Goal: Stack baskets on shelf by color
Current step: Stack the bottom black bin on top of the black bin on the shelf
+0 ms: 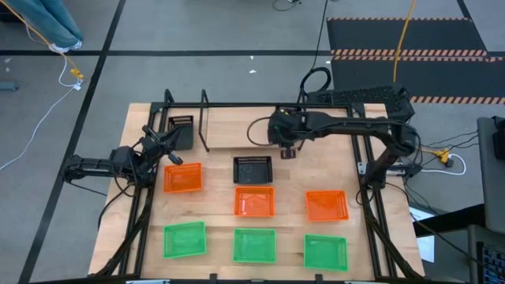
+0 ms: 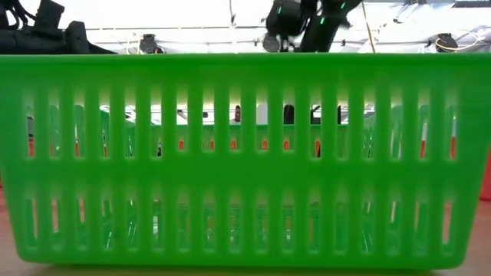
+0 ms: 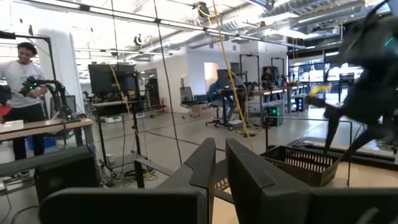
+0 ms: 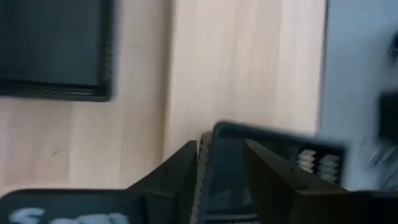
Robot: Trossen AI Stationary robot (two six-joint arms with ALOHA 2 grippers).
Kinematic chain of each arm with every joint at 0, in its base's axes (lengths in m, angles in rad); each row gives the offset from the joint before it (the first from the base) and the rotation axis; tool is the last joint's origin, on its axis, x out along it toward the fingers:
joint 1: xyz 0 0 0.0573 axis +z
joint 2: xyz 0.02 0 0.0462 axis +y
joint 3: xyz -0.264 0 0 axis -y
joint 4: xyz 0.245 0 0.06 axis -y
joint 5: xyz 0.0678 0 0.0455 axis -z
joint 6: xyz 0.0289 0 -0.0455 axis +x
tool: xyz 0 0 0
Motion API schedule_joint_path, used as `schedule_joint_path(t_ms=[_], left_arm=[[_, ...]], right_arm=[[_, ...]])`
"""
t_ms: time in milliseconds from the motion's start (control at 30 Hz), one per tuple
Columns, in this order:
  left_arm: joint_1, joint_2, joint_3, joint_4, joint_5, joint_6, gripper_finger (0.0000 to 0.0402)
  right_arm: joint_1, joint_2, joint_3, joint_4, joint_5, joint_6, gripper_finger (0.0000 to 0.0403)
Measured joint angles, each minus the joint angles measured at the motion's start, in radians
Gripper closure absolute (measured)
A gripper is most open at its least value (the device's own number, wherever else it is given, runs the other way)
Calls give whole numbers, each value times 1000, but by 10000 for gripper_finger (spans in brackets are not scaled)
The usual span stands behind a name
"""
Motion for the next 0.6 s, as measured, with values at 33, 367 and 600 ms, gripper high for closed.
schedule_joint_path(t_ms=[33, 367, 600], left_arm=[[0, 0, 0, 0, 0, 0, 360], [0, 0, 0, -19, 0, -19, 360], [0, 0, 0, -29, -1, -14, 360]], right_arm=[[22, -21, 0, 3, -1, -63, 270], [187, -54, -189, 182, -88, -784, 263], [191, -55, -431, 643, -78, -952, 263]])
